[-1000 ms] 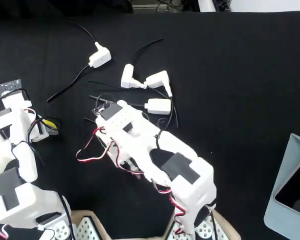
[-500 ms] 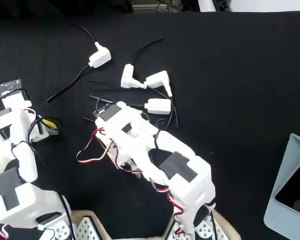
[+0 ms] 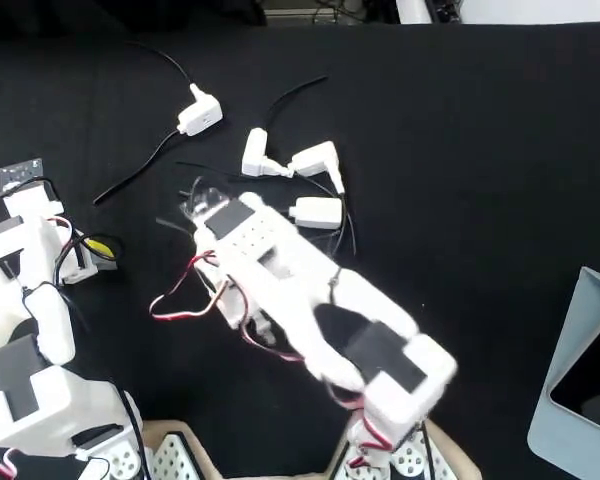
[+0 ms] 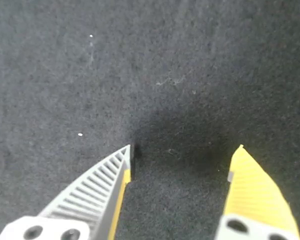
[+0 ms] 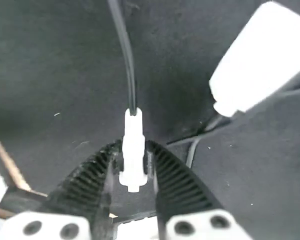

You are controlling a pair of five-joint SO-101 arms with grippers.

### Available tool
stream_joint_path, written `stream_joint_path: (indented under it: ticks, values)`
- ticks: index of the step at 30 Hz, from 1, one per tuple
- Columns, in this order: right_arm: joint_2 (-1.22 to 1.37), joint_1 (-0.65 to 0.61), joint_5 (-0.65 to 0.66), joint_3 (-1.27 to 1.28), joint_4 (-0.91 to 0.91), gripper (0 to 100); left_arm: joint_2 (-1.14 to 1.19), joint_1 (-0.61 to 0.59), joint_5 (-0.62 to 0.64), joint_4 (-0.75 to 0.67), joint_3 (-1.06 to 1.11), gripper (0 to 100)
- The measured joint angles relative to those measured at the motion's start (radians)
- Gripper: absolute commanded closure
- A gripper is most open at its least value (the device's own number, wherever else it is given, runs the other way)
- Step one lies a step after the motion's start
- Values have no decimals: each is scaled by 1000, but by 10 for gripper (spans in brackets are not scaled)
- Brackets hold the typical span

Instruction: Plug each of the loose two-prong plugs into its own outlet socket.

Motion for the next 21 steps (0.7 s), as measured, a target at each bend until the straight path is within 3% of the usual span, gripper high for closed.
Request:
stream_joint_path:
  ticks: [7,17,21]
  values:
    - [-295,44,0,74,-21,987,-74,0,0,0,35,694]
    - [-608,132,0,295,-299,987,-707,58,0,0,325,693]
    - [-707,135,0,443,-485,987,-824,112,0,2,374,693]
